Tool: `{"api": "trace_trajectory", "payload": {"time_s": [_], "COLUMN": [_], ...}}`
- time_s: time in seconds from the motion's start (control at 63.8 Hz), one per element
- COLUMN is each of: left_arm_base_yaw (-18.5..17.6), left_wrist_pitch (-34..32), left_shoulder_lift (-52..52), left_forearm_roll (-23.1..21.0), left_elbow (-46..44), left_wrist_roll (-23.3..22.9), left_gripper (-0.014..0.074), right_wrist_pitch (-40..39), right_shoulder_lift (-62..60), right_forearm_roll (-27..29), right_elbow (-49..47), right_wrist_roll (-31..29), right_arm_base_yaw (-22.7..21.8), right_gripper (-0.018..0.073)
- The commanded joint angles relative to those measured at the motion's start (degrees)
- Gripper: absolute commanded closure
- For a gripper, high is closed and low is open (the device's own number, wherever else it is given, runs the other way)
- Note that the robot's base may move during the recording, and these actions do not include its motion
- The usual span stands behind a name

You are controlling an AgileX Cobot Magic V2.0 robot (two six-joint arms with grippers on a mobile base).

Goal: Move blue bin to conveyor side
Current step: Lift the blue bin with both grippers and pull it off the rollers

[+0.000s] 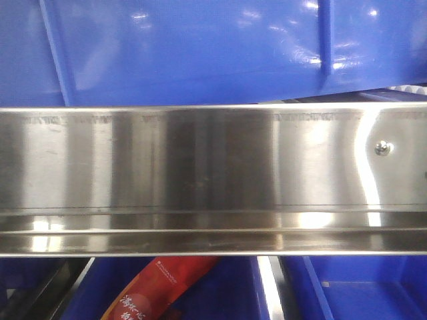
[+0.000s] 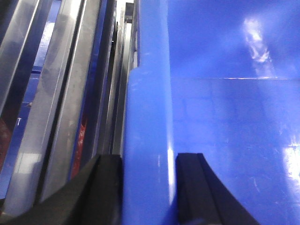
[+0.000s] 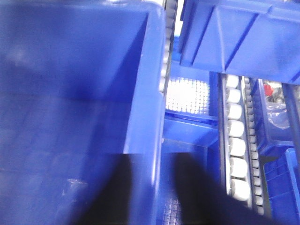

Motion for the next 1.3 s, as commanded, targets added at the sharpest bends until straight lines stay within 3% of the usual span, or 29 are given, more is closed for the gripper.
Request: {"api": "trace_trajectory", "payload": {"time_s": [0.0, 0.11, 0.909, 1.066, 1.207, 1.285], "left_arm_base_yaw": [0.2, 0.2, 0.2, 0.2, 0.2, 0.2], "left_wrist_pitch": [-0.4, -0.4, -0.4, -0.4, -0.4, -0.4], "left_shoulder_lift": [-0.2, -0.2, -0.2, -0.2, -0.2, -0.2], "left_forearm_roll": [-0.2, -0.2, -0.2, -0.2, -0.2, -0.2], "left_elbow": [-0.4, -0.4, -0.4, -0.4, -0.4, -0.4], "left_wrist_roll": [-0.5, -0.5, -0.5, -0.5, -0.5, -0.5], "left_gripper": [0.0612, 0.0612, 0.0612, 0.0612, 0.0612, 0.0612], "right_wrist_pitch": [-0.7, -0.7, -0.7, -0.7, -0.7, -0.7], "right_shoulder_lift": [0.1, 1.2, 6.7, 6.7, 6.7, 6.7], "right_forearm_roll": [-0.8, -0.8, -0.8, -1.2, -1.8, -1.9], "right_elbow": [-0.5, -0.5, -0.5, -0.6, -0.6, -0.6], "right_wrist_roll": [-0.4, -0.4, -0.4, -0.4, -0.4, -0.4], "right_arm_base_yaw": [0.1, 0.1, 0.1, 0.1, 0.1, 0.1], "right_gripper": [0.0238, 0.0172, 0.0195, 0.0351, 0.0664, 0.0629]}}
